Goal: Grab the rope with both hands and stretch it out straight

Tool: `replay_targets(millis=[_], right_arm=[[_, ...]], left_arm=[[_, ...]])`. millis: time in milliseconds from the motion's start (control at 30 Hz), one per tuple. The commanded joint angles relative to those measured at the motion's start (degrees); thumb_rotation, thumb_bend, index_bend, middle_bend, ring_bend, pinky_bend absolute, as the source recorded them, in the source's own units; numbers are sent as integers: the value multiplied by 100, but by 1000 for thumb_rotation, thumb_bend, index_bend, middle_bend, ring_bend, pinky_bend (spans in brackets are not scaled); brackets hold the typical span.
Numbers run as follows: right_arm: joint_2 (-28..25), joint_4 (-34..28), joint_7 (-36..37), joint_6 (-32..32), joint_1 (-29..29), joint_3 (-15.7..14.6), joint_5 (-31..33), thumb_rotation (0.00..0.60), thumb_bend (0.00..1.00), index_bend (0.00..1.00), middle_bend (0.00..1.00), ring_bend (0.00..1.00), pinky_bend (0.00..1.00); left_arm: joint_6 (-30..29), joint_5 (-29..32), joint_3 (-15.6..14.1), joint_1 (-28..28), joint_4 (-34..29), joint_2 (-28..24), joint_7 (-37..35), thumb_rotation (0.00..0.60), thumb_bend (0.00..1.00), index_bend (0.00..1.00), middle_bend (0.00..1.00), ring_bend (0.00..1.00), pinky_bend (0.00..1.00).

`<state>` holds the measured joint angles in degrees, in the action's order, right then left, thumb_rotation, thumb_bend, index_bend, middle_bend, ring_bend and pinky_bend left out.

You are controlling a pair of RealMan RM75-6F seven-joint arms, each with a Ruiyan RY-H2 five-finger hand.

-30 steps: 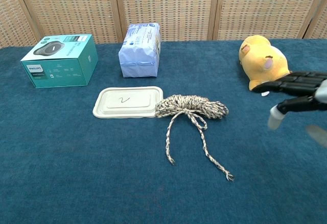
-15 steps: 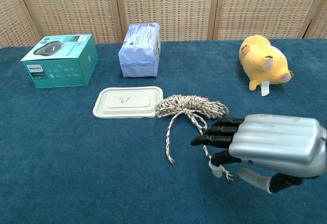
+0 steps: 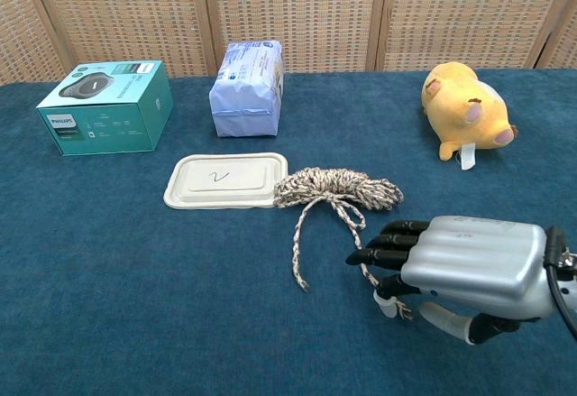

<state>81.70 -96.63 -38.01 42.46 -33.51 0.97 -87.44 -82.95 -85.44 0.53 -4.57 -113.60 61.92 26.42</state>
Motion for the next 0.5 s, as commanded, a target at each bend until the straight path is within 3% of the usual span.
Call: replay_targets(millis=[33, 500], right_arm=[[21, 55, -53, 41, -8, -39, 51, 600, 680, 341, 0, 0, 0], [-128, 389, -227, 505, 45, 60, 658, 600, 676, 335, 0, 0, 0]], left_arm=[[3, 4, -4, -5, -1, 5, 10, 600, 0, 0, 0, 0, 0], [13, 30, -27, -31, -4, 3, 0, 600, 0, 0, 0, 0, 0]])
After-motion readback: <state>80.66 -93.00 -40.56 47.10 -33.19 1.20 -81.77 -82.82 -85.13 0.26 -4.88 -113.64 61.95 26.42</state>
